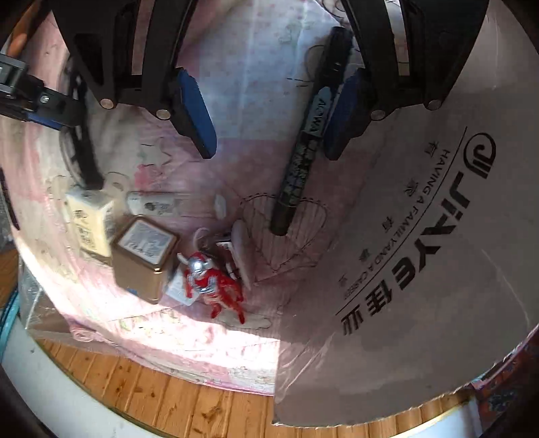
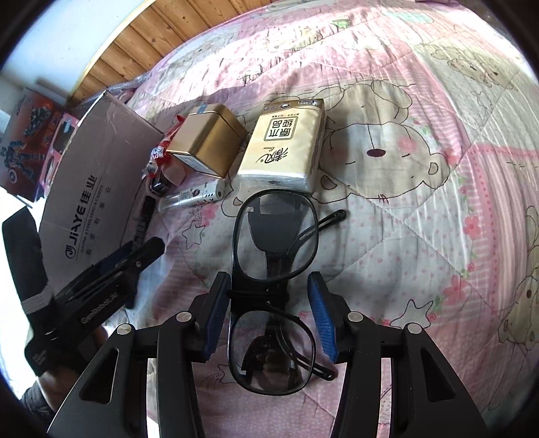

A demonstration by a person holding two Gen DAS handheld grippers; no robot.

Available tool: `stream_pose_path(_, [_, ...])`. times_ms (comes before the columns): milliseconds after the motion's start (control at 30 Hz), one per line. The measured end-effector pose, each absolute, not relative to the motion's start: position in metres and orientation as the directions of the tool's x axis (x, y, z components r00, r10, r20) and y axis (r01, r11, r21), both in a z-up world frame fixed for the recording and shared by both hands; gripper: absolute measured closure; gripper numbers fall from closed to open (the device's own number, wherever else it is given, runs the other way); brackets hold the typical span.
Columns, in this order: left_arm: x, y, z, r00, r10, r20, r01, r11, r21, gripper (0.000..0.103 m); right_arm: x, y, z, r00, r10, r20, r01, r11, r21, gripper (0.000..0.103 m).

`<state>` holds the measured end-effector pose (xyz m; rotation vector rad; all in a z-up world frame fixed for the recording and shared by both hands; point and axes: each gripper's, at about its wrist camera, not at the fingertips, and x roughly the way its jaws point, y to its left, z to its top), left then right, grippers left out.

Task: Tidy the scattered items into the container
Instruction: 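Grasp the black marker with the left gripper while the right gripper grasps the black glasses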

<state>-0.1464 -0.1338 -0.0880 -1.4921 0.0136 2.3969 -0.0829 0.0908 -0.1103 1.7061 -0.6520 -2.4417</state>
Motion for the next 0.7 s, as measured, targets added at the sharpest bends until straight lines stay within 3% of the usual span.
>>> stream_pose_path(33, [-0.142, -0.134, -0.080, -0.377, 0.334, -0.864, -0.308, -0.925, -0.223, 0.059, -0.083, 0.093, -0.110, -0.372, -0.311, -0.874, -0.169, -0.904, 0.393, 0.053])
stream_pose_path(67, [-0.133, -0.136, -0.071, -0.397, 0.356, -0.846, -0.323, -0.917, -0.235, 0.059, -0.081, 0.095, -0.110, -0.373, -0.309, -0.875, -0.173, -0.903, 0.392, 0.053])
stream_pose_path(100, [-0.128, -0.138, -0.062, -0.437, 0.333, -0.836, -0.322, -0.925, -0.200, 0.056, -0.082, 0.094, -0.109, -0.372, -0.306, -0.876, -0.173, -0.905, 0.390, 0.053])
stream_pose_path(133, [-0.125, -0.140, -0.059, -0.471, 0.288, -0.834, -0.308, -0.940, -0.151, 0.045, -0.082, 0.093, -0.109, -0.372, -0.300, -0.878, -0.171, -0.908, 0.383, 0.053])
stream_pose_path(200, [-0.127, -0.141, -0.067, -0.487, 0.241, -0.840, -0.280, -0.953, -0.111, 0.038, -0.082, 0.091, -0.108, -0.374, -0.289, -0.881, -0.158, -0.916, 0.368, 0.053])
stream_pose_path(300, [-0.141, -0.132, -0.093, -0.401, 0.234, -0.886, -0.255, -0.957, -0.138, 0.038, -0.082, 0.091, -0.108, -0.378, -0.290, -0.879, -0.151, -0.918, 0.367, 0.053])
stream_pose_path(400, [-0.145, -0.113, -0.096, -0.429, 0.200, -0.881, -0.279, -0.957, -0.081, 0.040, -0.085, 0.096, -0.111, -0.388, -0.309, -0.869, -0.166, -0.903, 0.395, 0.053])
stream_pose_path(467, [-0.141, -0.101, -0.094, -0.452, 0.178, -0.874, -0.331, -0.943, -0.021, 0.078, -0.088, 0.099, -0.115, -0.386, -0.330, -0.861, -0.181, -0.889, 0.422, 0.052])
stream_pose_path(600, [-0.128, -0.106, -0.090, -0.413, 0.183, -0.892, -0.359, -0.933, -0.025, 0.089, -0.091, 0.094, -0.118, -0.389, -0.319, -0.864, -0.167, -0.898, 0.407, 0.051])
stream_pose_path(700, [-0.121, -0.120, -0.092, -0.415, 0.205, -0.886, -0.326, -0.943, -0.066, 0.087, -0.089, 0.078, -0.116, -0.388, -0.250, -0.887, -0.119, -0.941, 0.317, 0.050])
